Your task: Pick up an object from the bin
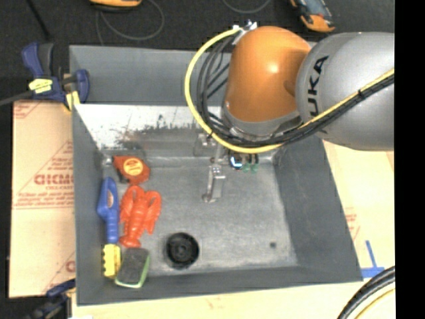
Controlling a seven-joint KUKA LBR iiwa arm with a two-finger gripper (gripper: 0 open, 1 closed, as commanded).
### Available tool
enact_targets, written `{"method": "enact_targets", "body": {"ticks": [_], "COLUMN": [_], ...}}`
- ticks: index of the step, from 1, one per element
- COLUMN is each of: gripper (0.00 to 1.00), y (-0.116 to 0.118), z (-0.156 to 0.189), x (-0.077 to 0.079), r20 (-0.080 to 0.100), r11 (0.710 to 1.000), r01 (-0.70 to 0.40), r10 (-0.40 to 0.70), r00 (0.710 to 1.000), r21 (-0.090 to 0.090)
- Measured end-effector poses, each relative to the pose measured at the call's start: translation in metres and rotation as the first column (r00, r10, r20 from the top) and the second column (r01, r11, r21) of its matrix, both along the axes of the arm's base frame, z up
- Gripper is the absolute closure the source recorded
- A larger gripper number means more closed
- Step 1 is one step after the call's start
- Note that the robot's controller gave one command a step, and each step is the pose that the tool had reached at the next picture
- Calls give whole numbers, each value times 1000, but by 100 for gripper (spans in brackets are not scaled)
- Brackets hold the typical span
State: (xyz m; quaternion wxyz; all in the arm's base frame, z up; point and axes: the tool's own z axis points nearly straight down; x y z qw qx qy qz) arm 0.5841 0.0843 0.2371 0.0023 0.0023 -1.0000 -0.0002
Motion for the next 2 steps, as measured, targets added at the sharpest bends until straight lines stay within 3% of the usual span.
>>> {"method": "enact_targets", "body": {"ticks": [1, 2], "gripper": [0, 0], "y": [0, 14], "z": [5, -41], "x": [1, -8], "r20": [8, 15], "r11": [1000, 1000], "r01": [2, -16], "r10": [-2, 16], "r00": [1000, 1000], "r21": [1, 1]}}
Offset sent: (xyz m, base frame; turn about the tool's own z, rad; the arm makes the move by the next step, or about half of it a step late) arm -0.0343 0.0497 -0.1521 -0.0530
